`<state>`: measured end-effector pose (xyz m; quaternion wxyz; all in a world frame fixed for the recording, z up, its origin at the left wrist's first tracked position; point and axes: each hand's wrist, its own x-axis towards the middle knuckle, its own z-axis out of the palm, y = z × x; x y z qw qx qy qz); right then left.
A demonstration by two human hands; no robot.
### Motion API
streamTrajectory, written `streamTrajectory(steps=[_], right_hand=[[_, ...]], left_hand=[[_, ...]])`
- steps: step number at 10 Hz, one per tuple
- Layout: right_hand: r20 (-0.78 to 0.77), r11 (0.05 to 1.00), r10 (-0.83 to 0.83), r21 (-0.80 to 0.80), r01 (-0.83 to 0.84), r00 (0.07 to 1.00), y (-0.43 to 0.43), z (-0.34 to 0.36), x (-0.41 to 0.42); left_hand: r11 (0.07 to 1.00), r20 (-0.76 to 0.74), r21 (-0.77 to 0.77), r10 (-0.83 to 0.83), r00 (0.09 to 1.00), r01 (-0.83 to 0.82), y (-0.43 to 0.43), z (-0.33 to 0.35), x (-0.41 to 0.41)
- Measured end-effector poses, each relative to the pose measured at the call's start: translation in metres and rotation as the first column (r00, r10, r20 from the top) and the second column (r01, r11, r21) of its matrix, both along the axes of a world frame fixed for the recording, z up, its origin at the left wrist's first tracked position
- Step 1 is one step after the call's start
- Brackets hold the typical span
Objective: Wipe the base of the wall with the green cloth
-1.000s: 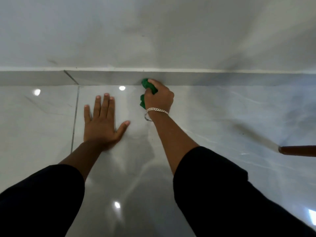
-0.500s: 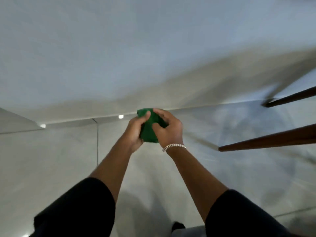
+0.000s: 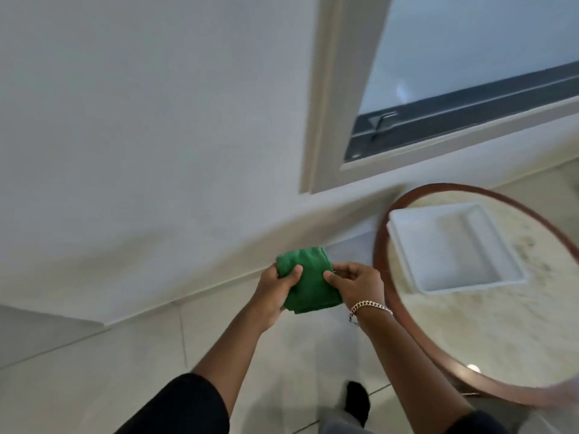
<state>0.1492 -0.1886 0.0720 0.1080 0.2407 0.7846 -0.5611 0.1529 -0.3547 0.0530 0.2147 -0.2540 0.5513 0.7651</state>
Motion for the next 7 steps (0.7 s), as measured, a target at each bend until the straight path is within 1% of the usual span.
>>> streamTrajectory(steps=[1, 2, 4, 5, 6, 7], right_hand=[[-0.013, 0.998, -0.054, 0.030, 0.054, 0.998, 0.068, 0.014, -0.014], [-0.023, 0.983, -0.135, 0.126, 0.137, 0.991, 0.153, 0.002, -0.038], [0.041, 0.959, -0.194, 0.219, 0.180, 0.980, 0.294, -0.062, -0.103], [0.094, 0.955, -0.233, 0.211, 0.210, 0.968, 0.332, -0.091, -0.126], [0.125, 0.963, -0.214, 0.195, 0.188, 0.969, 0.352, -0.118, -0.142], [0.193, 0.966, -0.200, 0.201, 0.161, 0.961, 0.359, -0.117, -0.140]], left_hand=[[0.997, -0.005, -0.052, -0.053, 0.999, 0.053, 0.066, 0.012, -0.020], [0.986, 0.001, -0.132, -0.103, 0.995, 0.102, 0.149, 0.005, -0.052], [0.961, 0.032, -0.255, -0.104, 0.994, 0.109, 0.306, -0.053, -0.110], [0.944, 0.088, -0.286, -0.148, 0.985, 0.167, 0.350, -0.083, -0.129], [0.898, 0.155, -0.318, -0.267, 0.951, 0.304, 0.372, -0.100, -0.140], [0.784, 0.183, -0.426, -0.414, 0.892, 0.451, 0.376, -0.088, -0.149]])
